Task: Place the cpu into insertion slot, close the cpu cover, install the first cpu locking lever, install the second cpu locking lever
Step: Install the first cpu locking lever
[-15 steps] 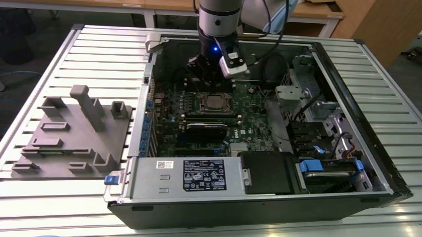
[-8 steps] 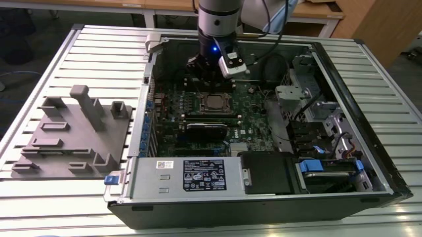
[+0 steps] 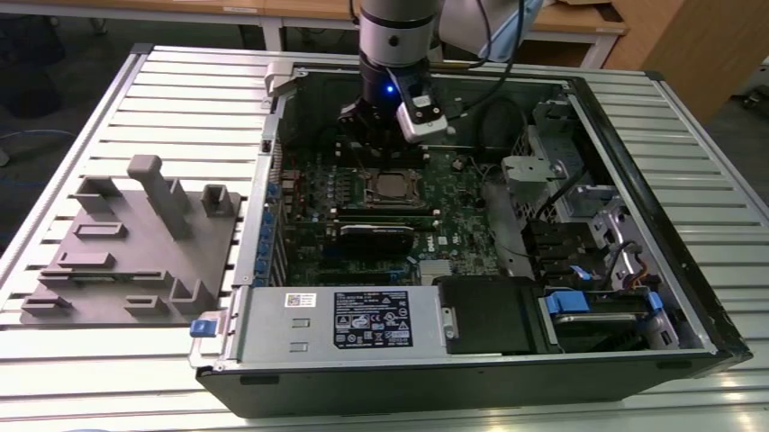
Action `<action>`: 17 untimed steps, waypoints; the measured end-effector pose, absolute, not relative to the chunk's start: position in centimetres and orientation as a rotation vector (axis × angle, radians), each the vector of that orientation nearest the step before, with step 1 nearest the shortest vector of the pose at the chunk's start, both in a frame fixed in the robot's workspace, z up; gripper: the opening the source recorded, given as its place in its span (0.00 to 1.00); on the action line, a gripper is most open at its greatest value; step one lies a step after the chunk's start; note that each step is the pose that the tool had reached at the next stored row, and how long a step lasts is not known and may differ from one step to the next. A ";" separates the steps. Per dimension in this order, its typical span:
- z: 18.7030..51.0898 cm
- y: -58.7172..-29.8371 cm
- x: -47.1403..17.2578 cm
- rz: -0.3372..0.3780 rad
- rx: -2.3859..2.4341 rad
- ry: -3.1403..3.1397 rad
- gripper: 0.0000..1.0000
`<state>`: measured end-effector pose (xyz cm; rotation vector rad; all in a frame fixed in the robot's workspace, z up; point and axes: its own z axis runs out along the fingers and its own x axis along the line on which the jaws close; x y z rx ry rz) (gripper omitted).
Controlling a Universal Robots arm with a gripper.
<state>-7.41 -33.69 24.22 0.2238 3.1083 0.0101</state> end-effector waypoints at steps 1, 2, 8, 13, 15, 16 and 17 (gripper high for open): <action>24.2 -33.7 -7.4 0.010 0.224 3.108 0.10; 24.2 -33.7 -7.5 0.010 0.224 3.108 0.10; 24.2 -33.7 -7.7 0.010 0.224 3.108 0.10; 24.2 -33.7 -7.8 0.010 0.224 3.108 0.10; 24.2 -33.7 -7.8 0.010 0.224 3.108 0.10; 24.3 -33.7 -7.8 0.010 0.224 3.108 0.10; 24.3 -33.7 -7.8 0.010 0.224 3.108 0.10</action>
